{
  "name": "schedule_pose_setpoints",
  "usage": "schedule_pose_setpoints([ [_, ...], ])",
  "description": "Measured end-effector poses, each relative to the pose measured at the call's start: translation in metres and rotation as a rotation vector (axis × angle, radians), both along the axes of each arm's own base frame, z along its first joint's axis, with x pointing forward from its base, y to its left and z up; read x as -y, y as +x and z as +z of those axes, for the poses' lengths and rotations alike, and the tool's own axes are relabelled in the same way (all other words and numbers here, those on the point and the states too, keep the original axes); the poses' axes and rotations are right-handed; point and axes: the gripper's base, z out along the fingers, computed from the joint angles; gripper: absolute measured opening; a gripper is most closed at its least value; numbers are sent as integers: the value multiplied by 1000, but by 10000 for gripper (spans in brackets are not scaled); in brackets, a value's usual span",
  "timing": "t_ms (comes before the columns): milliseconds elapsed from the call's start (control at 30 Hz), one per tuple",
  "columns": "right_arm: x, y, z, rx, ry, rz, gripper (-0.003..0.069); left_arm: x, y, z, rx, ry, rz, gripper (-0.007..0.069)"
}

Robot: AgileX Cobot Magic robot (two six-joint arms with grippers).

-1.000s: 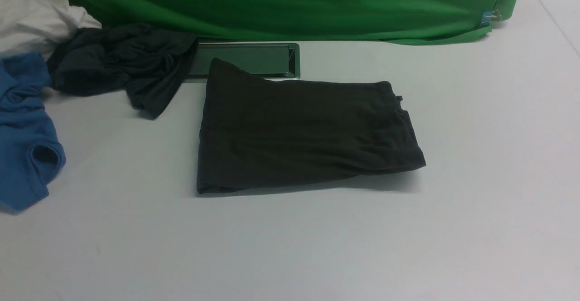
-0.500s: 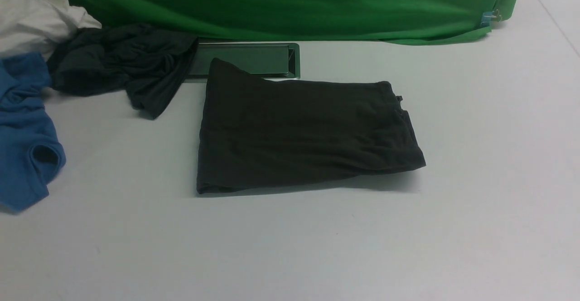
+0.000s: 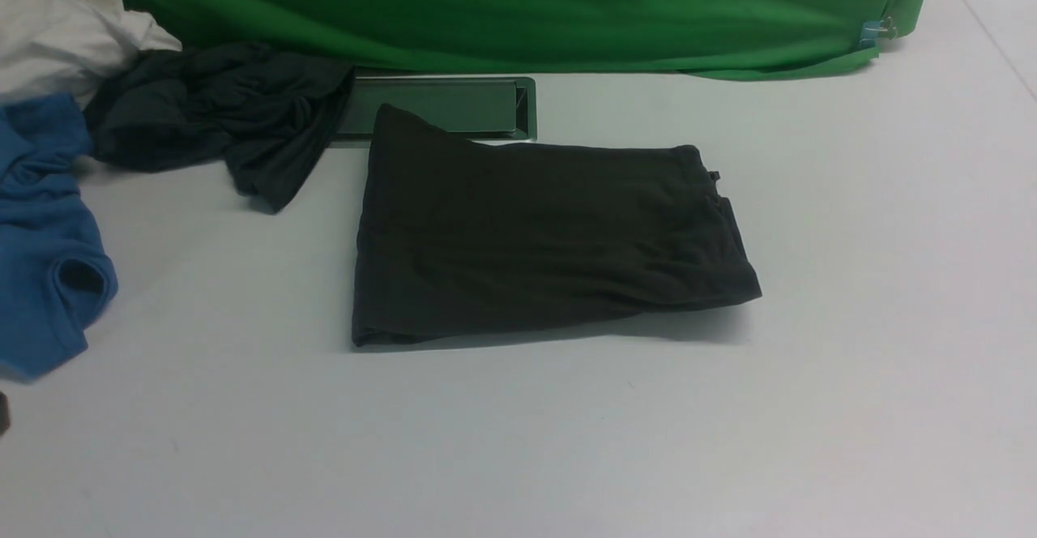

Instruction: Fold a long-sleeved shirt on a white desktop.

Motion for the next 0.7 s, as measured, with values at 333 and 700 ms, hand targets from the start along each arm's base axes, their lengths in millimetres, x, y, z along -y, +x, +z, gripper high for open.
schedule_pose_setpoints([
  [333, 0, 0, 0, 0, -1, 0, 107, -2, 27, -99, -28, -36, 66, 20],
  [700, 0, 0, 0, 0, -1, 0, 121, -2, 30, -116, -44, -82, 80, 22],
])
